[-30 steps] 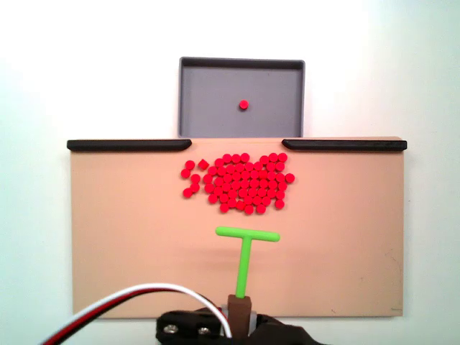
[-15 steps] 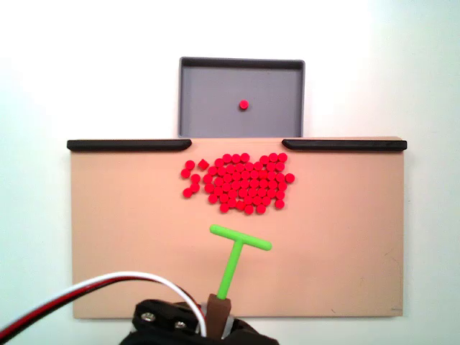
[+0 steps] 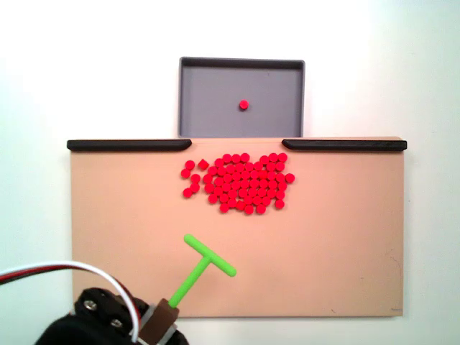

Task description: Gather the left side granules

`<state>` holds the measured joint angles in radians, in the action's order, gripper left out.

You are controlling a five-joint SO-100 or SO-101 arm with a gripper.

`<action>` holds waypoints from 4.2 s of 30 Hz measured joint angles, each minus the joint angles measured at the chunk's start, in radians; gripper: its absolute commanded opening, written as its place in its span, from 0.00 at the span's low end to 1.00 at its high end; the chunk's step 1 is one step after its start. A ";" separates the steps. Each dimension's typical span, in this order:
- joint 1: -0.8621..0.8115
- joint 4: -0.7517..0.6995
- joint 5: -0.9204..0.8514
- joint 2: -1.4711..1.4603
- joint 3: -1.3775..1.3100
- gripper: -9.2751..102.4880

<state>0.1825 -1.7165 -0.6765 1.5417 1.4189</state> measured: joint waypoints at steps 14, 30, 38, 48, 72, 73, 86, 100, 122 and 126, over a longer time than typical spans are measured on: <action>0.080 -0.002 0.360 -0.172 -0.216 0.08; 0.109 -0.002 0.621 -0.451 -0.511 0.08; 0.120 -0.003 0.744 -0.537 -0.614 0.08; 0.152 0.000 0.839 -0.611 -0.618 0.08; 0.138 -0.002 0.842 -0.693 -0.712 0.08; 0.138 -0.002 0.841 -0.696 -0.712 0.08; 0.121 0.003 0.819 -0.758 -0.765 0.08; 0.092 -0.005 0.815 -0.788 -0.776 0.08; 0.052 -0.009 0.839 -0.808 -0.787 0.08; 0.035 -0.009 0.838 -0.810 -0.788 0.08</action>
<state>0.2178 -1.7257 0.1611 0.7317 0.6305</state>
